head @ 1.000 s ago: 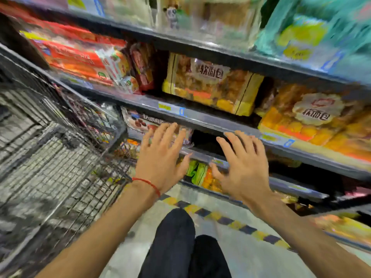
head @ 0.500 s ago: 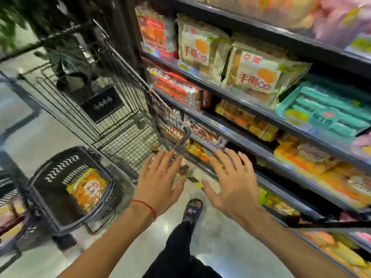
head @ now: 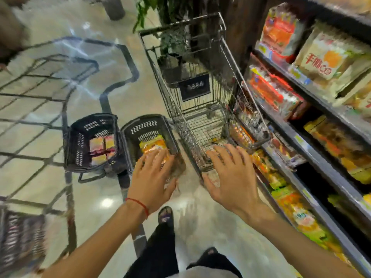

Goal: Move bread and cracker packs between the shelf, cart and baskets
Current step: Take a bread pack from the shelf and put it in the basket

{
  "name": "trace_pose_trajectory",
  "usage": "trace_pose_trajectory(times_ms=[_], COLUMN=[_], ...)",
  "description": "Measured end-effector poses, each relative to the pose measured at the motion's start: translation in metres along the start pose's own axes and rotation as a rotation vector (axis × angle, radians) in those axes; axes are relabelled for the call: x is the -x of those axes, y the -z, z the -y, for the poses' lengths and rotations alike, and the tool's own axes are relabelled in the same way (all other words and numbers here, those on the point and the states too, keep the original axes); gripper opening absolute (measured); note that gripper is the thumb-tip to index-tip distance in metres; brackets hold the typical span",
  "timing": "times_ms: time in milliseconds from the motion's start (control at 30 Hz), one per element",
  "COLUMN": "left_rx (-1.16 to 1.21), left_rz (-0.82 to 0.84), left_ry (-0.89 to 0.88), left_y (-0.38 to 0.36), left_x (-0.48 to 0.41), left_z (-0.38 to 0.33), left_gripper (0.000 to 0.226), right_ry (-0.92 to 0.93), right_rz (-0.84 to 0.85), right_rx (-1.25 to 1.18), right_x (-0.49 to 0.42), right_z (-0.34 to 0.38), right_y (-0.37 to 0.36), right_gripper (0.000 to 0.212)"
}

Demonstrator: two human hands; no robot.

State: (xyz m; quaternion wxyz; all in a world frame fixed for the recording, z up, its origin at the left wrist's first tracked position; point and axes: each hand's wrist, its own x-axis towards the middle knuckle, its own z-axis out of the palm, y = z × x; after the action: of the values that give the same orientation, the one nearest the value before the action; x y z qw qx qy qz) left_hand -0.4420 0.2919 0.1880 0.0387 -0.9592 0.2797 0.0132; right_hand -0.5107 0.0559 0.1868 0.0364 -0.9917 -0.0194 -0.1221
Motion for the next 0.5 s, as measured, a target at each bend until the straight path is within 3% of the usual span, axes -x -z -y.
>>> trace_pose_trajectory(times_ms=[267,500], left_rx=[0.016,0.044], left_rz=[0.032,0.125], left_ry=[0.149,0.096], left_y=[-0.035,-0.073], left_x=[-0.023,-0.096], left_z=[0.118,0.230], left_gripper=[0.064,0.067], right_ry=[0.132,0.129], right_rz=[0.010,0.034], right_rx=[-0.064,-0.066], right_x=[-0.105,-0.208], right_z=[0.070,0.123], right_y=[-0.059,-0.124], right_gripper=[0.064,0.059])
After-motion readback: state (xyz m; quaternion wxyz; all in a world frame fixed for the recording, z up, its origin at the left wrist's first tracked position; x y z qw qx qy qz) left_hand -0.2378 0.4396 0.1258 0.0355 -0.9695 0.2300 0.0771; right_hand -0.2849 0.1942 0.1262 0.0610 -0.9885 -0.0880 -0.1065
